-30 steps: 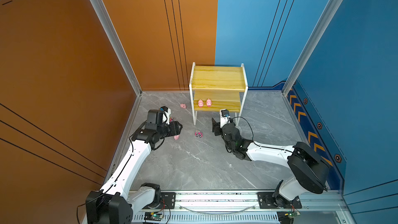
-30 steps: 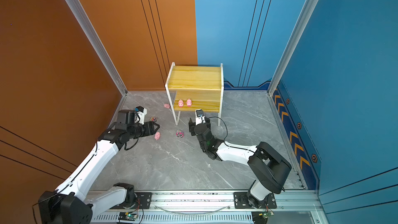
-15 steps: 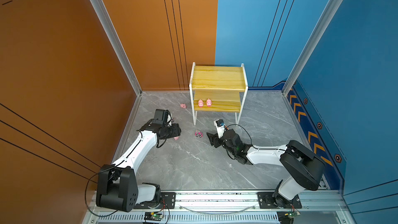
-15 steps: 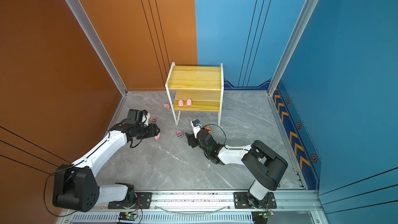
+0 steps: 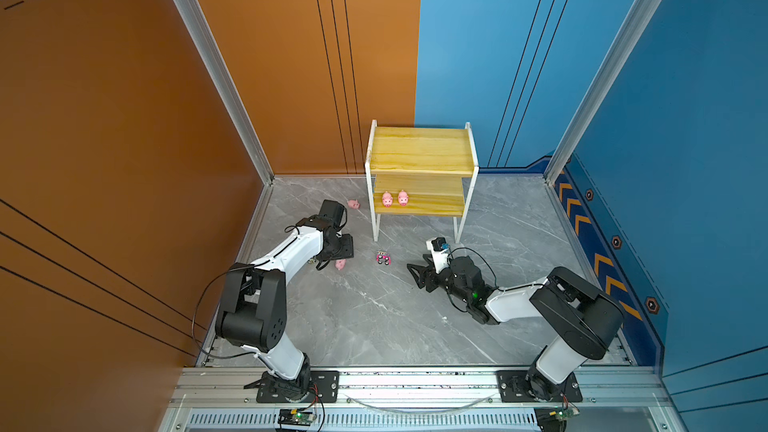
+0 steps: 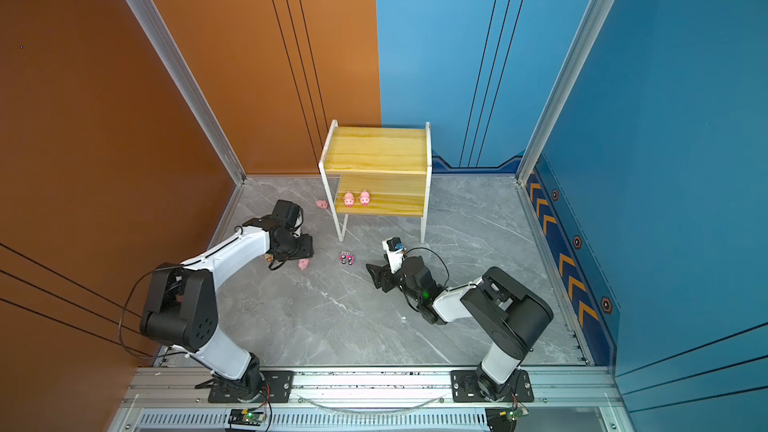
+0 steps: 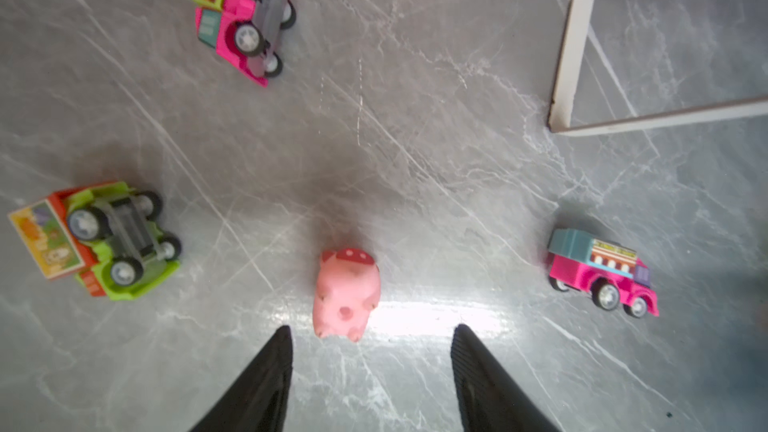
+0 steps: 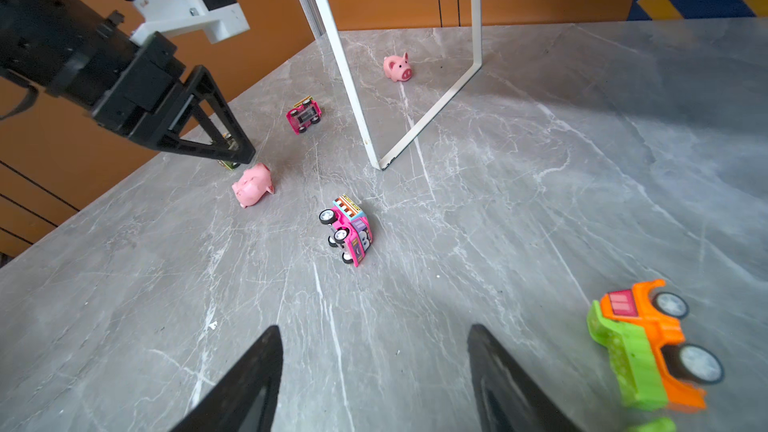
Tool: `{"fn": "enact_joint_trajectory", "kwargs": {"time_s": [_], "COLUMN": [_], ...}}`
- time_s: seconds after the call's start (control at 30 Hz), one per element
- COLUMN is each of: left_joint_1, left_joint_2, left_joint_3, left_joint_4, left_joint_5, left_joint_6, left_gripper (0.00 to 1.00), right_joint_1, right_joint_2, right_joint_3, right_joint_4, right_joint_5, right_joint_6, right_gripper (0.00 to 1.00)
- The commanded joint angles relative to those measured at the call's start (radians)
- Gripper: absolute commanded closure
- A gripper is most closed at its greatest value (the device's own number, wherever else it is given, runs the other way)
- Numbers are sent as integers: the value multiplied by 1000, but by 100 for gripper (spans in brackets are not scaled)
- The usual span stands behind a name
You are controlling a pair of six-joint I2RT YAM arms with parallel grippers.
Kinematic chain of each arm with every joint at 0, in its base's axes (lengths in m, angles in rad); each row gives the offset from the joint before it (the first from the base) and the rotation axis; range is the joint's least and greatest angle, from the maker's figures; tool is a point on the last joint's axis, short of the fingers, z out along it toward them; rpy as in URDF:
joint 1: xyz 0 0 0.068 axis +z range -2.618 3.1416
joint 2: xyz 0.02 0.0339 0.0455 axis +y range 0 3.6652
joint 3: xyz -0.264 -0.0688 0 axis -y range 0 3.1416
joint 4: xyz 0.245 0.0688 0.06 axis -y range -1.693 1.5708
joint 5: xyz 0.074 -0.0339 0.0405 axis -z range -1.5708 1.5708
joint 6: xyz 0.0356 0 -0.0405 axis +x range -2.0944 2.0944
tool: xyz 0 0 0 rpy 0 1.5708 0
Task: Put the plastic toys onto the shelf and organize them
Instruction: 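Withdraw the right gripper from the shelf while the left gripper lowers over a pig, then close the left gripper on the pink pig and lift it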
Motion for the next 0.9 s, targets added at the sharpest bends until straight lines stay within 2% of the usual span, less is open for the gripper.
{"fn": "enact_joint_trajectory", "kwargs": {"time_s": [0.0, 0.3, 0.53, 0.67, 0.8, 0.87], "left_joint_1": [-3, 2, 4, 4, 7, 10], "left_joint_2": [46, 100, 150, 174, 176, 157], "left_joint_3": [35, 32, 52, 57, 51, 47], "left_joint_4": [-61, -62, -56, -45, -36, -36], "left_joint_5": [-71, -60, -66, -57, -51, -44], "left_joint_6": [43, 63, 72, 63, 56, 55], "left_gripper": [38, 40, 46, 55, 70, 73], "right_joint_1": [-5, 5, 19, 23, 29, 30], "right_joint_2": [6, 19, 16, 23, 23, 24], "right_joint_3": [-11, 3, 22, 30, 37, 40], "right_joint_4": [88, 88, 55, 46, 35, 31], "right_joint_5": [-65, -77, -74, -74, -73, -73], "right_joint_6": [41, 34, 23, 19, 13, 11], "right_gripper": [29, 29, 29, 29, 29, 29]}}
